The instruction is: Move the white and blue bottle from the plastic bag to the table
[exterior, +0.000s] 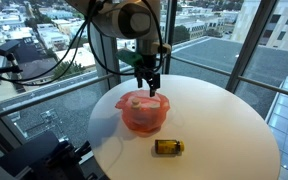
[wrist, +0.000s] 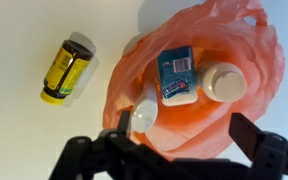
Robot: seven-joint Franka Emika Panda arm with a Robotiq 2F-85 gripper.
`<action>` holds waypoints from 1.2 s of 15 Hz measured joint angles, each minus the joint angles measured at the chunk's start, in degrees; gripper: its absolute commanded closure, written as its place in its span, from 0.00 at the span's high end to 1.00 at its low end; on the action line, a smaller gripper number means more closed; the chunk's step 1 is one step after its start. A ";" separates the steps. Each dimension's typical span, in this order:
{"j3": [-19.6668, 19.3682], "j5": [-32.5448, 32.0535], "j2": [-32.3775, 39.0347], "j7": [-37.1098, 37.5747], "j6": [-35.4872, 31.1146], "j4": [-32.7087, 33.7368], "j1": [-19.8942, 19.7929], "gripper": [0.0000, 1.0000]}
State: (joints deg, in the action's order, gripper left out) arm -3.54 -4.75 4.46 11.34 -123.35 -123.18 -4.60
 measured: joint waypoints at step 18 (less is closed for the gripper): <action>-1.40 0.76 9.31 -0.02 -10.82 0.12 0.01 1.00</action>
State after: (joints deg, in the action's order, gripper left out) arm -4.94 -3.99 13.77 11.33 -134.17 -123.06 -4.58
